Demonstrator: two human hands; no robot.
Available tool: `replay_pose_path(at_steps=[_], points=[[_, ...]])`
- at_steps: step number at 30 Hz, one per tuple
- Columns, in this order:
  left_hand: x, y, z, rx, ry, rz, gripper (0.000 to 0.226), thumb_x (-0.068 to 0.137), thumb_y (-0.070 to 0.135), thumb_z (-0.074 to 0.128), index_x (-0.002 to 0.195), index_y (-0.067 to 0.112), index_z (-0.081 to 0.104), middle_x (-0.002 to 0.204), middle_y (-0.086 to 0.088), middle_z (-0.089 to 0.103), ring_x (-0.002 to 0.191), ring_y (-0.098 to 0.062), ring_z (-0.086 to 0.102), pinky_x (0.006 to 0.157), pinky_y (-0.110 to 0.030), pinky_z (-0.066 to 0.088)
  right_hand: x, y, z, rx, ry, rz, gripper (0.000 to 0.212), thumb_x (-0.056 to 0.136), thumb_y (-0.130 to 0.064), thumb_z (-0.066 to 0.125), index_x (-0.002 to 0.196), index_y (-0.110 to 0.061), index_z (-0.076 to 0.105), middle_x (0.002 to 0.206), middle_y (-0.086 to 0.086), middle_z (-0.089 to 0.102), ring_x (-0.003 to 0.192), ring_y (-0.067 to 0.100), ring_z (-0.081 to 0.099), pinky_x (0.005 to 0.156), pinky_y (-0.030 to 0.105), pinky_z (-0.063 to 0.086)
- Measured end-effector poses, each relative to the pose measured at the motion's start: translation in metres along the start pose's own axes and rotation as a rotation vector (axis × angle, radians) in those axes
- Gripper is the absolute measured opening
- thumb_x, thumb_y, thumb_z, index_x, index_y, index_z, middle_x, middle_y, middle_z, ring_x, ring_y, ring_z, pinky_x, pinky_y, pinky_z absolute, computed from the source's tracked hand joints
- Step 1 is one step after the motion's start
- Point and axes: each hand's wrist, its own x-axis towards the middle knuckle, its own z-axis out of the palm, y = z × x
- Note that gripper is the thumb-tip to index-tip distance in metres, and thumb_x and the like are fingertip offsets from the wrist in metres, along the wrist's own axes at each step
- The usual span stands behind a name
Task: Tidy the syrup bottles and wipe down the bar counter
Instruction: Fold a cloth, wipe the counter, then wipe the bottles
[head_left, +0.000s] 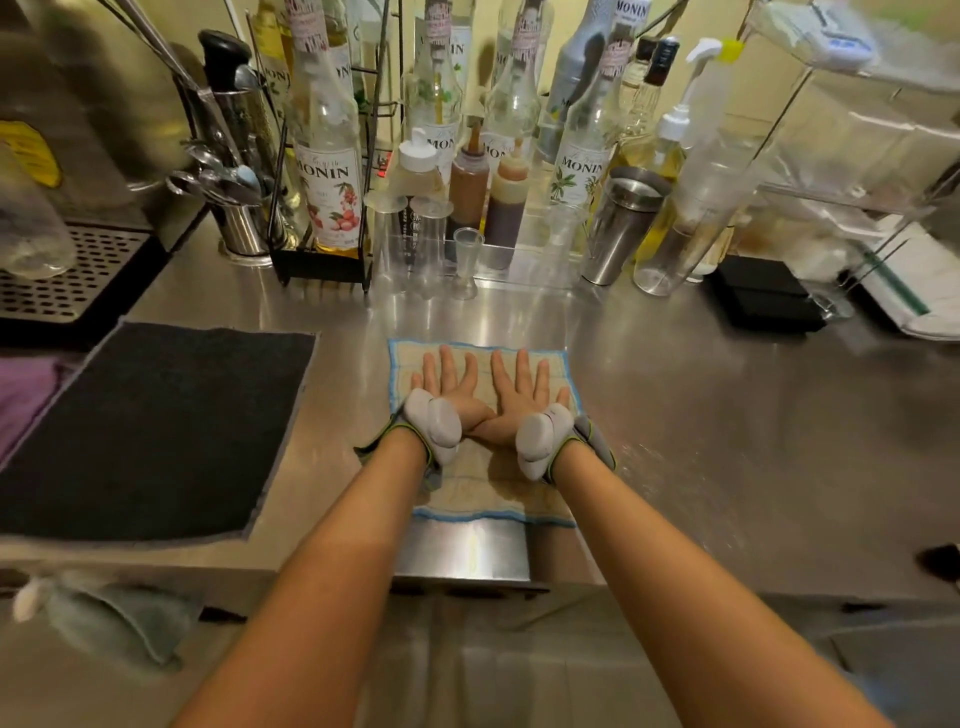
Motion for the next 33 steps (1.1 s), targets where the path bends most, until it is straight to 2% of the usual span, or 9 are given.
replay_pose_path(at_steps=[4, 8, 17, 25, 33], points=[[-0.021, 0.016, 0.017, -0.020, -0.002, -0.010, 0.079, 0.095, 0.046, 0.039, 0.152, 0.025, -0.011, 0.158, -0.007, -0.025, 0.147, -0.029, -0.022, 0.119, -0.043, -0.008, -0.019, 0.026, 0.003, 0.020, -0.016, -0.086, 0.088, 0.091, -0.042, 0.053, 0.152, -0.026, -0.008, 0.159, 0.007, -0.019, 0.147, 0.031, -0.017, 0.118, 0.058, -0.006], [-0.042, 0.042, 0.035, -0.038, -0.005, -0.011, 0.078, 0.095, 0.045, 0.039, 0.152, 0.025, -0.011, 0.158, -0.007, -0.025, 0.147, -0.029, -0.022, 0.120, -0.043, -0.008, -0.036, 0.054, 0.010, -0.028, -0.025, -0.041, 0.087, 0.088, -0.054, 0.050, 0.151, -0.033, -0.007, 0.159, -0.001, -0.019, 0.148, 0.026, -0.017, 0.119, 0.052, -0.005], [-0.055, 0.106, 0.062, -0.078, 0.005, 0.005, 0.078, 0.095, 0.044, 0.039, 0.152, 0.024, -0.010, 0.159, -0.007, -0.022, 0.148, -0.028, -0.020, 0.119, -0.042, -0.009, -0.039, 0.123, 0.007, -0.008, -0.033, -0.004, 0.090, 0.084, -0.055, 0.053, 0.149, -0.038, -0.007, 0.159, -0.005, -0.019, 0.148, 0.026, -0.018, 0.119, 0.052, -0.005], [-0.027, 0.119, 0.055, -0.059, 0.011, 0.022, 0.076, 0.095, 0.040, 0.039, 0.152, 0.026, -0.009, 0.159, -0.006, -0.022, 0.148, -0.028, -0.019, 0.119, -0.042, -0.009, -0.019, 0.130, -0.007, -0.055, -0.011, 0.016, 0.088, 0.086, -0.058, 0.048, 0.149, -0.036, -0.008, 0.159, -0.003, -0.021, 0.147, 0.026, -0.019, 0.119, 0.053, -0.005], [0.024, 0.133, 0.030, -0.052, 0.023, 0.060, 0.075, 0.096, 0.039, 0.038, 0.153, 0.024, -0.008, 0.159, -0.006, -0.022, 0.148, -0.029, -0.019, 0.119, -0.042, -0.009, 0.030, 0.130, -0.033, -0.052, -0.016, 0.064, 0.085, 0.088, -0.053, 0.047, 0.150, -0.034, -0.009, 0.159, -0.002, -0.021, 0.147, 0.026, -0.019, 0.119, 0.053, -0.004]])
